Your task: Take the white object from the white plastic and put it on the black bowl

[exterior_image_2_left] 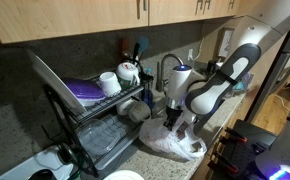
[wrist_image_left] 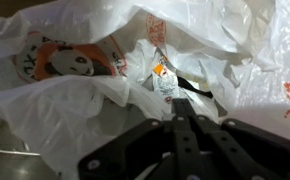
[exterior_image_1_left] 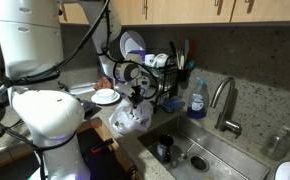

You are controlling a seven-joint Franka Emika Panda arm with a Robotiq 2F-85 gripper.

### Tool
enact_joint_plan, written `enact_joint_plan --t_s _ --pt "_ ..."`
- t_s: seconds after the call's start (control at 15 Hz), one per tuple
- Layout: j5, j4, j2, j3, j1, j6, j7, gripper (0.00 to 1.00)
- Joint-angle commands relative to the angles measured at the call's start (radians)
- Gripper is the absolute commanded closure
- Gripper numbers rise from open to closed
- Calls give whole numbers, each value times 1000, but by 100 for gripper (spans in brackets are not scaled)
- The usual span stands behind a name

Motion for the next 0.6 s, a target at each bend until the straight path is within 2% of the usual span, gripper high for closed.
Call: enact_joint_plan --t_s 0.0,0.53 --pt "-39 -14 11 1 -9 21 39 100" --pt "-17 34 146 -10 -9 75 9 100"
